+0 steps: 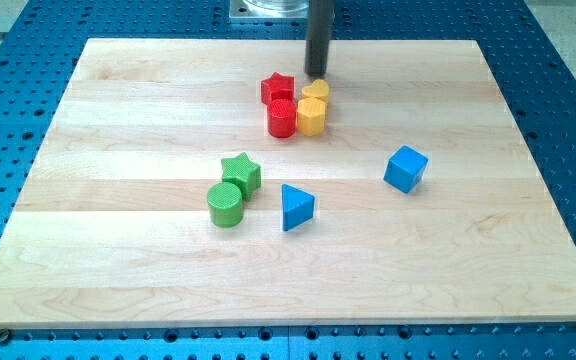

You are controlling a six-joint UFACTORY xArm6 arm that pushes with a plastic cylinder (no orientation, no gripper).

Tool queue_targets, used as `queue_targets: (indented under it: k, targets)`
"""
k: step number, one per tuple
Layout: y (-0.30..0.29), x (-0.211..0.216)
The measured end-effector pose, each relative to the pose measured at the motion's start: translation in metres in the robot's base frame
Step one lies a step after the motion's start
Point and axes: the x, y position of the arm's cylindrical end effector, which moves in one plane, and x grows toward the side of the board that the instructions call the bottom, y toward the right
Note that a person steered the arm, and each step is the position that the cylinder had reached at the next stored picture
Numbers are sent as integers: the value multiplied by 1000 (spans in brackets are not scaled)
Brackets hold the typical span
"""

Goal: Move the red star slightly down

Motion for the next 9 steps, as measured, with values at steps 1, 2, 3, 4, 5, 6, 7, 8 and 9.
queue_targets:
  k: [1, 2, 3, 4, 5, 6, 7, 8, 9]
  targets:
    - [-37, 16]
    - [-49, 32]
    - [-35, 22]
    - [-24, 9]
    - [-27, 24]
    - [-41, 36]
    - [-59, 38]
    - [-78, 45]
    - [-97, 53]
